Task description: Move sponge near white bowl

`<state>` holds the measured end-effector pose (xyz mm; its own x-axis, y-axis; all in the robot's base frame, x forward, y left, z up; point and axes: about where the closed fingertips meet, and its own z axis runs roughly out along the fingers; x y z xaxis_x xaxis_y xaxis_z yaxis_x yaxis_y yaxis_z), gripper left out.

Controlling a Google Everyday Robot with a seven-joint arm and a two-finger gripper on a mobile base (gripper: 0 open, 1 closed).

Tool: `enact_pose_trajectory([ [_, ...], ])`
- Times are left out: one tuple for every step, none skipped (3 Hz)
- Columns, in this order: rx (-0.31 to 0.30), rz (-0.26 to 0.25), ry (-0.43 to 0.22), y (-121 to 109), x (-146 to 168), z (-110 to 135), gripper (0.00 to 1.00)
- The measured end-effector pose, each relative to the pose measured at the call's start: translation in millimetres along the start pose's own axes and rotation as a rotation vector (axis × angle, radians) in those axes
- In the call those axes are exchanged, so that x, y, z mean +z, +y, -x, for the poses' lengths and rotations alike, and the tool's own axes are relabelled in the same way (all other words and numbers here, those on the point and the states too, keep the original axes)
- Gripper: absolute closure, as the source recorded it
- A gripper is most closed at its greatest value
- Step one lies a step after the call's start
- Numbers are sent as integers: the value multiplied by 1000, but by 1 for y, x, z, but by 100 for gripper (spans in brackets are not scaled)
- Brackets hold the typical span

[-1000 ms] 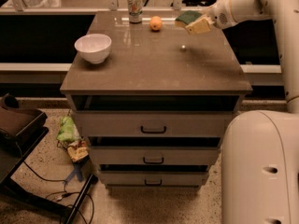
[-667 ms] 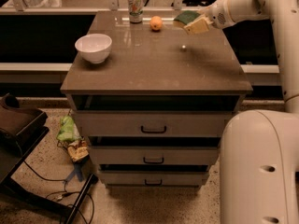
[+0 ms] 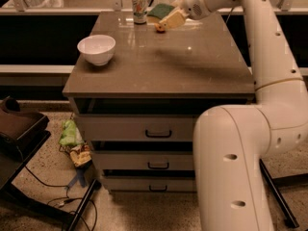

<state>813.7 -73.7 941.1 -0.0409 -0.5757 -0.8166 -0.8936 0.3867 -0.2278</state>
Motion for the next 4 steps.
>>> enact_pose_trajectory([
  [-48,64,6,23,18,33,100],
  [-94,176,-4,61,47,72,100],
  [-112,244,-32,84,69,95,100],
  [-112,244,-32,84,69,95,100],
])
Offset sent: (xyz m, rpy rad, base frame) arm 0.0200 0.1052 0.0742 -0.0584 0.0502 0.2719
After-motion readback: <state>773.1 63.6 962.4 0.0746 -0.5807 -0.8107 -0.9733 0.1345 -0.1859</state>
